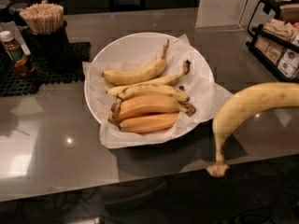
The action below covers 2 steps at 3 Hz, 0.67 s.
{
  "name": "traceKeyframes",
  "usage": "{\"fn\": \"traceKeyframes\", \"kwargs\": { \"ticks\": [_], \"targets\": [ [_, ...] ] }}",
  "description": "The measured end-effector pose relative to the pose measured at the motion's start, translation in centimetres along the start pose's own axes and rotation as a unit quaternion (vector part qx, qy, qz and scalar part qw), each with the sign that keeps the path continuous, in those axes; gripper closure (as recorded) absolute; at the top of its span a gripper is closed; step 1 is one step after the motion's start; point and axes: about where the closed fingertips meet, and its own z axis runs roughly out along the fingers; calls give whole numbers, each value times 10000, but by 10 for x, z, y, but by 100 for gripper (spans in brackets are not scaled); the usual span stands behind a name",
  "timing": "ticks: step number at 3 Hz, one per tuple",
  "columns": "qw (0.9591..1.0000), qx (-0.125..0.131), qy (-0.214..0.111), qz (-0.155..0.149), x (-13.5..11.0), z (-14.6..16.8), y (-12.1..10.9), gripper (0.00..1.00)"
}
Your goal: Pick banana from white bowl
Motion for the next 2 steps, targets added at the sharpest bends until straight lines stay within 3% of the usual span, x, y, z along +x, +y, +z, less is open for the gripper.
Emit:
{"fn": "traceKeyframes", "kwargs": {
  "ticks": [1,2],
  "targets": [
    [9955,388,-639,-589,-80,-61,-12,100],
    [9857,500,-1141,-1138,-138,-94,-17,100]
  ]
}}
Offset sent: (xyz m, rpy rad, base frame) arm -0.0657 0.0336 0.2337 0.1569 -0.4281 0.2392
